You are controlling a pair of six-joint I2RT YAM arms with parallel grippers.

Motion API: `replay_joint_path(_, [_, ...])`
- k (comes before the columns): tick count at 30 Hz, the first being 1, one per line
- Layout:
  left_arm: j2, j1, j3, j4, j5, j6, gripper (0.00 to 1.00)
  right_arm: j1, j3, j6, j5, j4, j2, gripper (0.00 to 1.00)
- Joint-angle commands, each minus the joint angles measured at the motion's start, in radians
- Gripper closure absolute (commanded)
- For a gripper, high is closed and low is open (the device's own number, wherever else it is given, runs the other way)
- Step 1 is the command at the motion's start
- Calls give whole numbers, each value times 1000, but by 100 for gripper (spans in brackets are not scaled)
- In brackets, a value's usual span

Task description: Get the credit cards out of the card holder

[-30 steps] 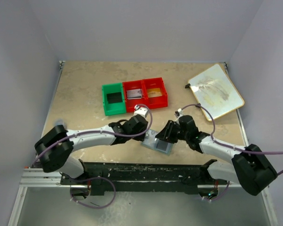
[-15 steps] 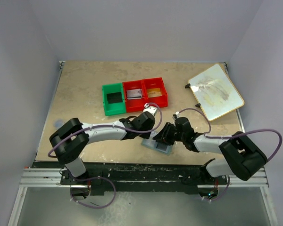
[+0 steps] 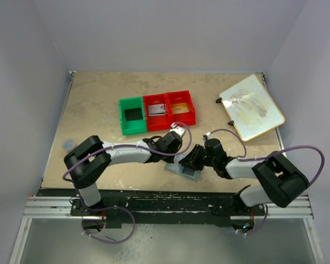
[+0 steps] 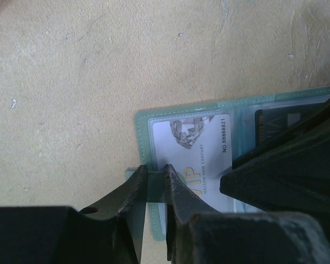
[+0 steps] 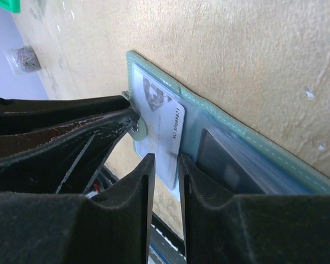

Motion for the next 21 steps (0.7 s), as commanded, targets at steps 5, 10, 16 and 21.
replay_joint_path(5, [17, -21, -37, 15, 74, -13, 88, 4, -27, 36, 8, 145, 77, 73])
replay_joint_path(10, [21, -34, -43, 8, 51, -33, 91, 5, -71, 68, 10, 255, 70, 81])
replay_joint_path(16, [-1, -41, -46, -15, 3, -51, 92, 3, -134, 111, -19, 400, 74, 100])
replay_joint_path(21, [9, -51, -55, -34, -79, -51, 93, 3, -124, 95, -16, 328, 19, 100])
